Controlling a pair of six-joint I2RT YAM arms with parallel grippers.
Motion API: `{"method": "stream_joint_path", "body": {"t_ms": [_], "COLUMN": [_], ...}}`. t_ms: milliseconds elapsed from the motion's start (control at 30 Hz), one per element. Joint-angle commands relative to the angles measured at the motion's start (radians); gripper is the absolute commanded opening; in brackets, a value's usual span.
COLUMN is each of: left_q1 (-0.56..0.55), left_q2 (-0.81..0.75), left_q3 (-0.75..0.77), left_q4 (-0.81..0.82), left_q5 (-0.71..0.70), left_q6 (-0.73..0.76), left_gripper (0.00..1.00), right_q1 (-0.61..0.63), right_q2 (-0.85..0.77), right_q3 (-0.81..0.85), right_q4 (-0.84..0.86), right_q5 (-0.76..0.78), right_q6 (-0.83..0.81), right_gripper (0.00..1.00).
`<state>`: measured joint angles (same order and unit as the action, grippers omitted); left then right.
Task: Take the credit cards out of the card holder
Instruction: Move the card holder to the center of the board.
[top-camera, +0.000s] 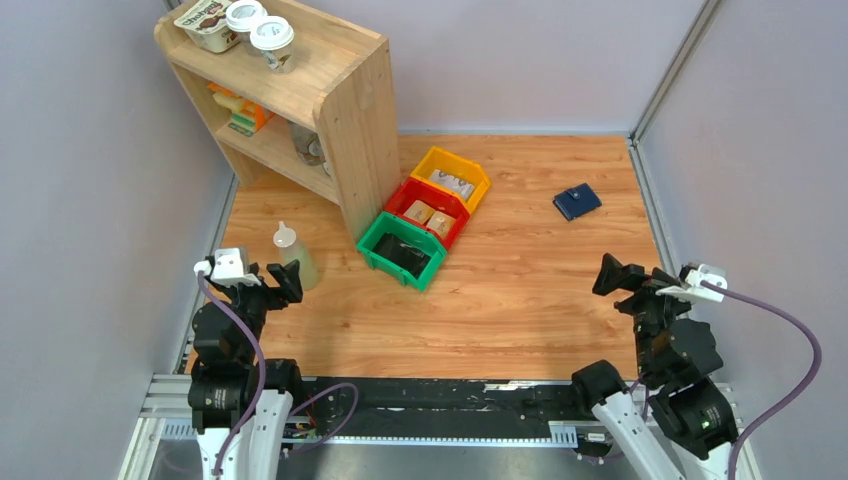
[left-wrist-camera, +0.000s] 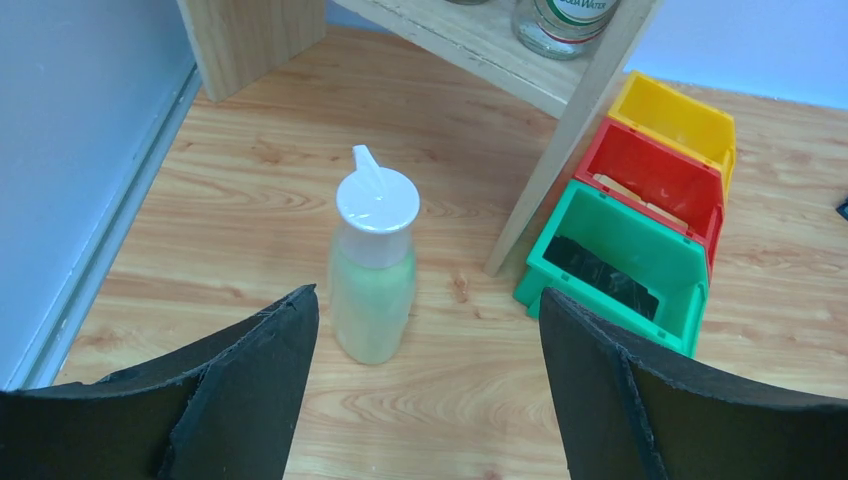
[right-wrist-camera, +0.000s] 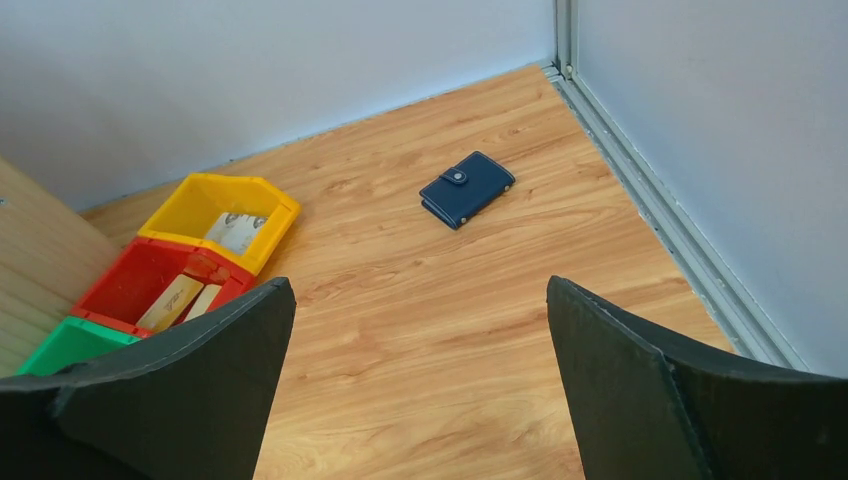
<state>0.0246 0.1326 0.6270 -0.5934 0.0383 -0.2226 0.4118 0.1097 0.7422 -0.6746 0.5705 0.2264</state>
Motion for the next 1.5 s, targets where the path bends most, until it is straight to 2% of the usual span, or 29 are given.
{"method": "stream_joint_path", "body": {"t_ms": [0, 200, 300, 433, 500, 633, 767, 967, 1167, 1300, 1367, 1467], "left_q1": [-0.003, -0.003, -0.003, -0.005, -0.006, -0.011, -0.015, -0.015, -0.015, -0.015, -0.015, -0.015], "left_q2": [-0.01, -0.011, -0.01, -0.016, -0.021, -0.036, -0.047, -0.067, -0.065, -0.059, -0.054, -0.047], "left_q3": [0.0, 0.0, -0.003, -0.003, -0.004, -0.006, -0.007, -0.01, -0.009, -0.006, -0.003, -0.003], "left_q4": [0.027, 0.026, 0.023, 0.023, 0.023, 0.02, 0.021, 0.021, 0.02, 0.015, 0.015, 0.014], "left_q5": [-0.009, -0.012, -0.025, -0.028, -0.029, -0.029, -0.031, -0.035, -0.035, -0.035, -0.035, -0.035], "left_q6": [-0.007, -0.011, -0.015, -0.017, -0.02, -0.024, -0.026, -0.029, -0.026, -0.026, -0.024, -0.02], "left_gripper": [0.89, 0.91, 0.94, 0.99, 1.0, 1.0, 1.0, 1.0, 1.0, 1.0, 1.0, 1.0], "right_q1": [0.004, 0.004, 0.004, 0.004, 0.002, -0.019, -0.164, -0.462, -0.603, -0.666, -0.673, -0.68], "right_q2": [0.06, 0.152, 0.235, 0.431, 0.545, 0.801, 1.002, 1.251, 1.504, 1.651, 1.708, 1.778], "right_q3": [0.042, 0.005, -0.018, -0.004, 0.023, 0.104, 0.187, 0.247, 0.374, 0.442, 0.476, 0.511], "right_q4": [0.05, 0.104, 0.145, 0.214, 0.219, 0.242, 0.224, 0.248, 0.263, 0.329, 0.354, 0.391], "right_q5": [-0.009, -0.035, -0.037, -0.096, -0.055, -0.034, -0.124, -0.424, -0.553, -0.696, -0.712, -0.722], "right_q6": [-0.041, 0.013, 0.092, 0.168, 0.247, 0.287, 0.411, 0.536, 0.586, 0.651, 0.679, 0.711], "right_gripper": [1.0, 1.0, 1.0, 1.0, 1.0, 1.0, 1.0, 1.0, 1.0, 0.89, 0.86, 0.75]}}
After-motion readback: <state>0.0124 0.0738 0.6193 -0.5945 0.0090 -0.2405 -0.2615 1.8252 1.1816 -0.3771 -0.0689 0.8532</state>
